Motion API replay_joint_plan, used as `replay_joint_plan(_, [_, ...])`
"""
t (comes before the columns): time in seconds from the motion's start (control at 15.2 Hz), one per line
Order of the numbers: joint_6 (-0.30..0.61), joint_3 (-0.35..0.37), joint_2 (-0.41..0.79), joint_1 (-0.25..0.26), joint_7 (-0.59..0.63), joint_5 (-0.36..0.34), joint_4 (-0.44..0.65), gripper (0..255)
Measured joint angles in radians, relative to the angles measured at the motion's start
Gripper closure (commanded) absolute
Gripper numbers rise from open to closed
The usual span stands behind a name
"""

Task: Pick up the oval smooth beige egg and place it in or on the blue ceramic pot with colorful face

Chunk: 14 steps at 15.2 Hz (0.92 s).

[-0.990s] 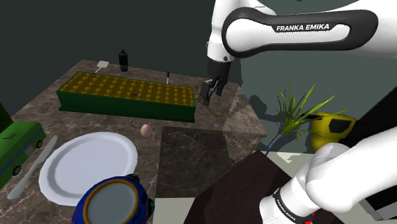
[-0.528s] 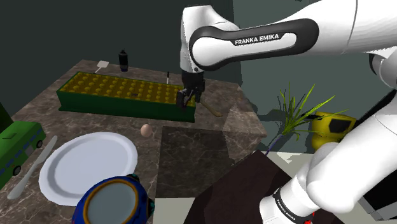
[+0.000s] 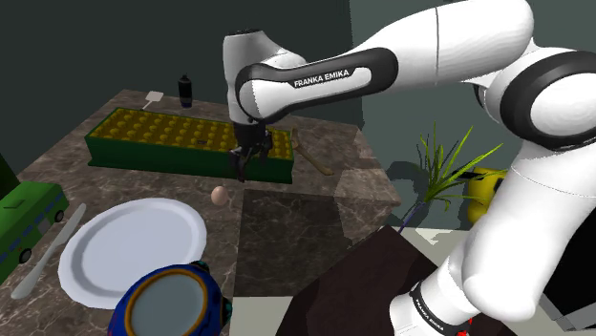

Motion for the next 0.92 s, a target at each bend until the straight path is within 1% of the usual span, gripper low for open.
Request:
replay_joint_plan(0.33, [-0.014, 0.006, 0.202, 0.059, 0.046, -0.050, 0.187, 0])
replay_joint_plan(0.46, [-0.038, 0.002, 0.294, 0.085, 0.054, -0.069, 0.292, 0])
replay_joint_plan(0.53, [-0.042, 0.002, 0.326, 0.097, 0.059, -0.076, 0.324, 0])
replay_joint_plan(0.73, [-0.023, -0.001, 0.359, 0.105, 0.065, -0.084, 0.334, 0])
replay_joint_plan(0.92, [0.011, -0.003, 0.371, 0.105, 0.069, -0.088, 0.310, 0])
